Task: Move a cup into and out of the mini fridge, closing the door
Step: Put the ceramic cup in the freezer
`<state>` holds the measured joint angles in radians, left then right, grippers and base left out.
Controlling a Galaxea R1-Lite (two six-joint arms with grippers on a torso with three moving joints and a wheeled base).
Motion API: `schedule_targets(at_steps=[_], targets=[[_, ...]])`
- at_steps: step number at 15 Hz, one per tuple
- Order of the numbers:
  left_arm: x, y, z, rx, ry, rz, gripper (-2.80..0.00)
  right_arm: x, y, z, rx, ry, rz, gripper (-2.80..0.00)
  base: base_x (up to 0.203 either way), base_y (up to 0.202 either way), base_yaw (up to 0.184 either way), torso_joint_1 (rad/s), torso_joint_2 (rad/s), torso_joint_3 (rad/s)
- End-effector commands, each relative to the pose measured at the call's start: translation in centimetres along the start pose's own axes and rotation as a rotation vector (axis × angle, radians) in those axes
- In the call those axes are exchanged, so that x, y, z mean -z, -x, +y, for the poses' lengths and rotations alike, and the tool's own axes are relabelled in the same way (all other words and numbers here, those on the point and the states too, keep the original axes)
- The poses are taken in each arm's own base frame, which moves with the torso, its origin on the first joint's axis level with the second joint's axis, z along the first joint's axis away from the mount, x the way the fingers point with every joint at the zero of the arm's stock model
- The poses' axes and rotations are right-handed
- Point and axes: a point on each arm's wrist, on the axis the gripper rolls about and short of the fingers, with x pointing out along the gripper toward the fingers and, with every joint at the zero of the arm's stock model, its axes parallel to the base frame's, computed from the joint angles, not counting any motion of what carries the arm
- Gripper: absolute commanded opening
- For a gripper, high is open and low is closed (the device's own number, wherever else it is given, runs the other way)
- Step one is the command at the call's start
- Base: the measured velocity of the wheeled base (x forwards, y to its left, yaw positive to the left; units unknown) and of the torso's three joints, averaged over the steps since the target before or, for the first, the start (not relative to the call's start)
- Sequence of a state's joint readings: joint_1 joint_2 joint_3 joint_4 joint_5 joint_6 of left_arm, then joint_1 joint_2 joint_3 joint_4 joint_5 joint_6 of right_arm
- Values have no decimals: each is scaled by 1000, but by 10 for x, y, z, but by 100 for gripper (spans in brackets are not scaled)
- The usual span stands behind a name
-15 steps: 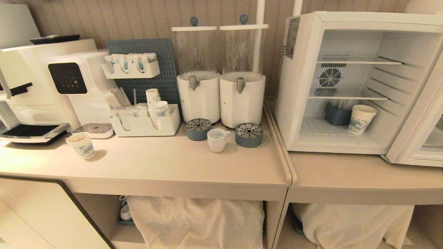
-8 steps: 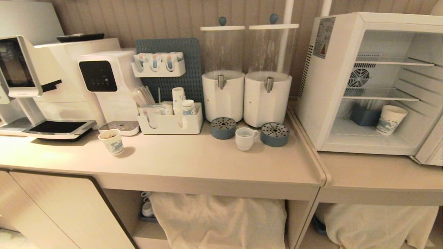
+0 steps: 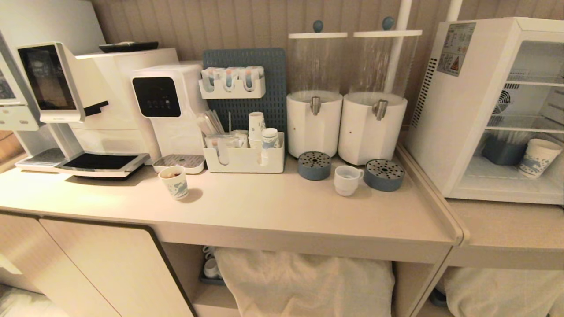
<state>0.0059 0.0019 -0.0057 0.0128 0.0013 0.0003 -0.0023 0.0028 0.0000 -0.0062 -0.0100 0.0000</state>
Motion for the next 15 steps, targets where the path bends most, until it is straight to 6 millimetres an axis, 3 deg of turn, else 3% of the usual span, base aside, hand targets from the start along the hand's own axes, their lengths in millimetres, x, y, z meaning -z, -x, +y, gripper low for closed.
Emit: schedule_targets(at_steps=[1, 5, 6, 8, 11, 12, 13, 15], targets=[[0, 0, 0, -1, 0, 2, -280, 0, 0, 0, 1, 0, 0, -280, 185, 21, -5, 7, 2, -2], [0, 0, 0, -1, 0, -1, -280, -2, 1, 0, 2, -12, -13, -280, 106, 2, 4, 2, 5, 0], [0, 0, 0, -1, 0, -3, -280, -11, 3, 0, 4, -25, -47, -280, 0, 0, 0, 0, 0, 0], [0, 0, 0, -1, 2, -3, -280, -54, 22, 0, 4, -46, -183, -280, 0, 0, 0, 0, 0, 0], [0, 0, 0, -1, 2, -4, -280, -132, 73, -1, 9, -24, -330, -280, 0, 0, 0, 0, 0, 0], [0, 0, 0, -1, 2, -6, -280, -154, 78, -2, 30, -31, -334, -280, 0, 0, 0, 0, 0, 0], [0, 0, 0, 1, 3, -6, -280, -173, 69, -4, 56, -46, -287, -280, 0, 0, 0, 0, 0, 0], [0, 0, 0, 1, 3, -7, -280, -206, 24, -11, 72, -78, -123, -280, 0, 0, 0, 0, 0, 0]])
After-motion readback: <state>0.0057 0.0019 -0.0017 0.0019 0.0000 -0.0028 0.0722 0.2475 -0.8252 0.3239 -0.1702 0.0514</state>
